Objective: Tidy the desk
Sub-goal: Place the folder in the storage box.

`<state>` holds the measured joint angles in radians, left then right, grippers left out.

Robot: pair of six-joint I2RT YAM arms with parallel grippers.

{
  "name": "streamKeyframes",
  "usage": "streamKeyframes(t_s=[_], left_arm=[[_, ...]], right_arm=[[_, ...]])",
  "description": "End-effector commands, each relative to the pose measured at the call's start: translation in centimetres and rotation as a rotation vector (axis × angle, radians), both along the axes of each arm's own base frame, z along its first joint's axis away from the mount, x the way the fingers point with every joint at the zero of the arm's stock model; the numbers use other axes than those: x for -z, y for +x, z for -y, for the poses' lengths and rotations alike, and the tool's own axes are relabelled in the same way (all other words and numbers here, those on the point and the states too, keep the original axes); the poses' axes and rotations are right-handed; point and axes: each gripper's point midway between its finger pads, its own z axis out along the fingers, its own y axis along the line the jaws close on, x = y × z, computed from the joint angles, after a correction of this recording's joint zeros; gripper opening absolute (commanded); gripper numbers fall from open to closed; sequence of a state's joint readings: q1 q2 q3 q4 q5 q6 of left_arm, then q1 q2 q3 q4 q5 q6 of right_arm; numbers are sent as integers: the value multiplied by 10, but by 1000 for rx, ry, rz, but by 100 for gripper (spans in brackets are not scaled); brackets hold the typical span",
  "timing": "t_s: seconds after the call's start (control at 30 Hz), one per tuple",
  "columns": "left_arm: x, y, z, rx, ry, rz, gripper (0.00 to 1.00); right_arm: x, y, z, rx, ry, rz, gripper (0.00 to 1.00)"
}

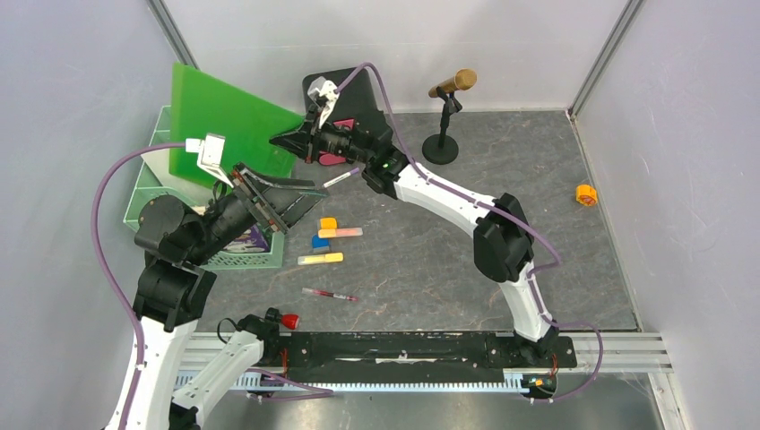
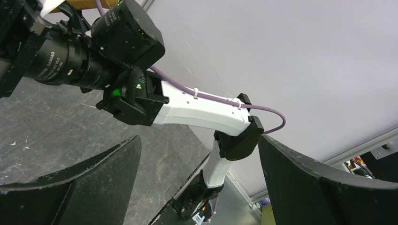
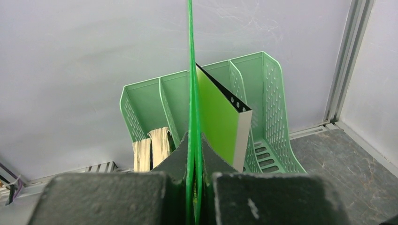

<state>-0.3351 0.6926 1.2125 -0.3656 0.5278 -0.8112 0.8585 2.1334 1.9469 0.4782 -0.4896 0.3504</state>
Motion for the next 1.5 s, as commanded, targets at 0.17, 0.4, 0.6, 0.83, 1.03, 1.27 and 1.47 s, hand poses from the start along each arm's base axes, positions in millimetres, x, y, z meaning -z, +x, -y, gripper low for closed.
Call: streamKeyframes(t_s=[0.17, 0.4, 0.6, 0.83, 1.03, 1.27, 1.47], left_arm=[[-16, -7, 2, 35, -6, 67, 100], [-10, -6, 4, 42, -9, 53, 100], [-4, -4, 4, 41, -8, 37, 100], [0, -4, 4, 39, -1, 36, 100], [2, -3, 4, 38, 0, 32, 100], [4, -3, 4, 36, -2, 28, 100], [7, -1, 4, 32, -5, 17, 100]], right_arm=[[-37, -4, -12, 39, 148, 174, 0], [-21, -1, -21, 84, 119, 219, 0], [-7, 5, -25, 119, 77, 237, 0], [21, 7, -32, 113, 9, 236, 0], [42, 3, -38, 98, -42, 241, 0], [68, 2, -43, 94, -113, 248, 0], [85, 0, -47, 88, -154, 229, 0]])
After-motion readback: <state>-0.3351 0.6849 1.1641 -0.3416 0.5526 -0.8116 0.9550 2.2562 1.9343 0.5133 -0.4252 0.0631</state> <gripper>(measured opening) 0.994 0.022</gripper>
